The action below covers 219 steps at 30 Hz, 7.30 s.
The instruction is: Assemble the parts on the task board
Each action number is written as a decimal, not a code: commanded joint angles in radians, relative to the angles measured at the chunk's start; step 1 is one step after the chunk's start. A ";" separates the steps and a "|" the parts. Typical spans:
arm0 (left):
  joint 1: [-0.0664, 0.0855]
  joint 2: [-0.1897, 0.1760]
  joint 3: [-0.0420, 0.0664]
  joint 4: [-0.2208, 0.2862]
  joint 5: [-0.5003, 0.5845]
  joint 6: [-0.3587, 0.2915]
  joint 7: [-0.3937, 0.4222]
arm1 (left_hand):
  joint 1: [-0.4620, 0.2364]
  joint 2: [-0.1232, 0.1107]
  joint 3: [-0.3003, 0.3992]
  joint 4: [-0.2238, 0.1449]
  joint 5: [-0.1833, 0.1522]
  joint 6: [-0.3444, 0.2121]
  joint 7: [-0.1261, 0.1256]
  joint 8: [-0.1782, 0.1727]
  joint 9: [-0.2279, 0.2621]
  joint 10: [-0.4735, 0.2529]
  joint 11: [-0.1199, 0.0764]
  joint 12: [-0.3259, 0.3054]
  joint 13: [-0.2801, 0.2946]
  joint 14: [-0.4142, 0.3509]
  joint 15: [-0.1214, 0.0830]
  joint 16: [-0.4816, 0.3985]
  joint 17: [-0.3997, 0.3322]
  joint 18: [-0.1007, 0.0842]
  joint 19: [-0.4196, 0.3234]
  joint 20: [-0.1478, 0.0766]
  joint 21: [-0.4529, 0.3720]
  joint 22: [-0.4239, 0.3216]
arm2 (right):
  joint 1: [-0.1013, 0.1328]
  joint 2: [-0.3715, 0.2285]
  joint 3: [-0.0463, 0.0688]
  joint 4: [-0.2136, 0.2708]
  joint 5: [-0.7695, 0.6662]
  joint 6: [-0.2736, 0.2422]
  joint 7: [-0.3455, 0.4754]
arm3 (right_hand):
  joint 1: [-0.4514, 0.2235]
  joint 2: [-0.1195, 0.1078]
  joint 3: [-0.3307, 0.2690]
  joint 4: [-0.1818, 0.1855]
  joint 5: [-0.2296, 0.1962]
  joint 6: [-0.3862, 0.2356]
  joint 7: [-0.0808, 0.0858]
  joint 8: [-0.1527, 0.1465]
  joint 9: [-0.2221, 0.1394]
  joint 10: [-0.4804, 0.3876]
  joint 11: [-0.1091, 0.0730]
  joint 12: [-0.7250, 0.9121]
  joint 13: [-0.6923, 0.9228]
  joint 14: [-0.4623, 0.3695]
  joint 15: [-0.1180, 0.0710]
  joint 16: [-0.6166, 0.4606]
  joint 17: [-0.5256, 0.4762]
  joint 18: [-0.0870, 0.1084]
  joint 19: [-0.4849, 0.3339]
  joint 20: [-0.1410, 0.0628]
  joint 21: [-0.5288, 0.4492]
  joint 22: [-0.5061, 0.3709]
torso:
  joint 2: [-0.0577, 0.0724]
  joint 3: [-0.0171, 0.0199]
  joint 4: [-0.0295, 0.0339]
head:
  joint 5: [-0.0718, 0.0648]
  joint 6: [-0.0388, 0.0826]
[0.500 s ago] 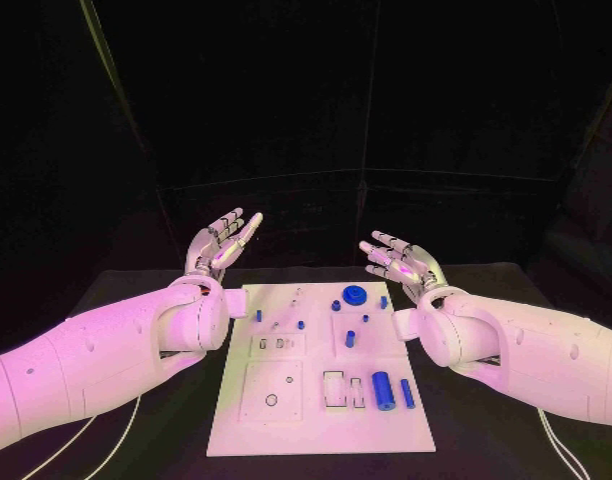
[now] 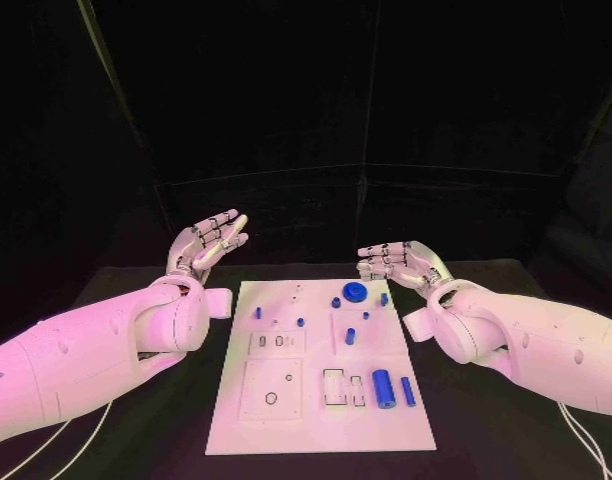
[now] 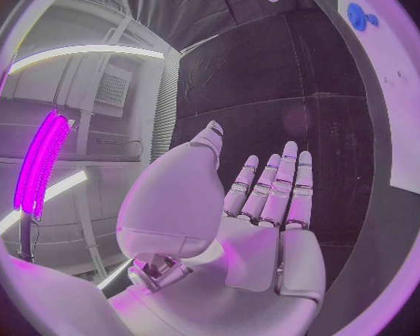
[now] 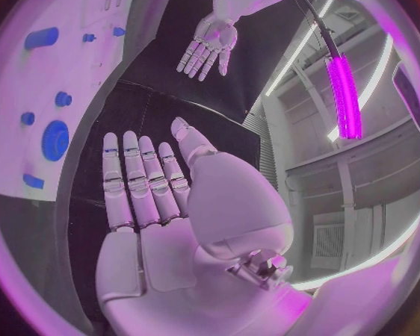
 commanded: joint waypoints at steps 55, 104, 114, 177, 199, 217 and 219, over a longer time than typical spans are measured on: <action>0.022 -0.129 0.001 0.304 -0.059 0.190 -0.059 | 0.084 0.017 -0.020 -0.111 -0.001 0.411 0.031 0.060 0.016 0.539 -0.102 0.052 0.020 0.510 -0.143 0.132 0.157 0.042 0.534 -0.111 0.197 0.053 | 0.178 0.048 0.003 0.033 -1.242 0.229 -0.520 | -0.097 -0.101 0.157 -0.093 0.014 0.176 -0.039 -0.039 0.003 0.123 -0.078 -0.005 0.015 0.517 -0.140 0.961 0.794 -0.028 0.461 -0.149 0.993 0.775 | 0.189 -0.0223 0.0511 | -0.056 0.019; 0.023 -0.124 0.001 0.294 -0.059 0.213 -0.078 | 0.081 0.020 -0.021 -0.110 0.000 0.412 0.031 0.059 0.016 0.541 -0.102 0.051 0.021 0.510 -0.143 0.131 0.161 0.043 0.534 -0.111 0.196 0.052 | 0.178 0.093 0.003 -0.014 -1.244 0.233 -0.538 | -0.047 -0.044 0.309 -0.073 -0.050 0.257 -0.053 -0.015 0.014 0.223 -0.104 0.082 0.030 0.511 -0.157 1.075 0.882 -0.063 0.531 -0.160 1.166 1.016 | 0.203 -0.0227 0.0503 | -0.059 0.014; 0.023 -0.126 0.001 0.295 -0.059 0.214 -0.079 | 0.084 0.023 -0.020 -0.112 0.001 0.413 0.030 0.059 0.016 0.541 -0.103 0.050 0.021 0.509 -0.143 0.130 0.164 0.043 0.534 -0.111 0.195 0.051 | 0.178 0.087 0.003 0.019 -1.243 0.122 -0.524 | -0.045 -0.049 0.320 -0.074 -0.051 0.265 -0.053 -0.015 0.015 0.230 -0.106 0.084 0.032 0.510 -0.158 1.079 0.884 -0.065 0.534 -0.161 1.173 1.026 | 0.202 -0.0230 0.0503 | -0.057 0.019; 0.027 -0.129 0.001 0.304 -0.059 0.223 -0.080 | 0.087 0.025 -0.020 -0.114 0.001 0.412 0.031 0.057 0.016 0.540 -0.102 0.047 0.021 0.508 -0.143 0.129 0.167 0.043 0.534 -0.111 0.194 0.051 | 0.179 0.310 0.005 -0.215 -1.244 0.087 -0.528 | -0.076 -0.110 0.361 -0.049 -0.051 0.220 -0.035 -0.042 0.004 0.171 -0.084 0.049 0.023 0.500 -0.142 1.078 0.859 -0.063 0.513 -0.147 1.178 1.020 | 0.229 -0.0336 0.0681 | -0.051 0.041; 0.031 -0.143 0.001 0.293 -0.059 0.225 -0.081 | 0.087 0.026 -0.020 -0.115 0.000 0.410 0.032 0.056 0.016 0.538 -0.101 0.045 0.021 0.507 -0.142 0.127 0.170 0.043 0.534 -0.111 0.193 0.050 | 0.186 0.122 0.043 -0.020 -1.168 -0.030 -0.552 | -0.109 -0.187 0.283 0.019 0.002 0.122 -0.025 -0.022 0.013 0.188 -0.082 0.115 0.035 0.489 -0.135 1.062 0.811 -0.055 0.492 -0.134 1.164 0.987 | 0.225 -0.0311 0.0638 | -0.051 0.050; 0.034 -0.138 0.001 0.271 -0.059 0.233 -0.081 | 0.087 0.025 -0.021 -0.115 0.000 0.410 0.032 0.055 0.016 0.538 -0.101 0.044 0.021 0.507 -0.142 0.127 0.171 0.043 0.534 -0.111 0.193 0.050 | 0.200 -0.059 0.056 0.079 -0.962 0.133 -0.714 | -0.072 -0.212 -0.015 0.276 0.093 0.033 -0.041 0.018 0.011 0.435 -0.103 1.227 1.194 0.570 -0.148 1.376 1.361 -0.110 0.635 -0.154 1.295 1.260 | 0.215 -0.0232 0.0379 | -0.045 0.048; 0.034 -0.136 0.001 0.269 -0.059 0.234 -0.082 | 0.088 0.026 -0.021 -0.116 0.000 0.410 0.032 0.055 0.016 0.538 -0.101 0.044 0.021 0.506 -0.142 0.127 0.171 0.043 0.534 -0.110 0.193 0.050 | 0.200 -0.050 0.055 0.069 -0.970 0.147 -0.723 | -0.056 -0.212 -0.020 0.278 0.093 0.025 -0.037 0.019 0.010 0.446 -0.102 1.248 1.222 0.577 -0.148 1.393 1.402 -0.115 0.648 -0.151 1.305 1.286 | 0.215 -0.0231 0.0395 | -0.047 0.046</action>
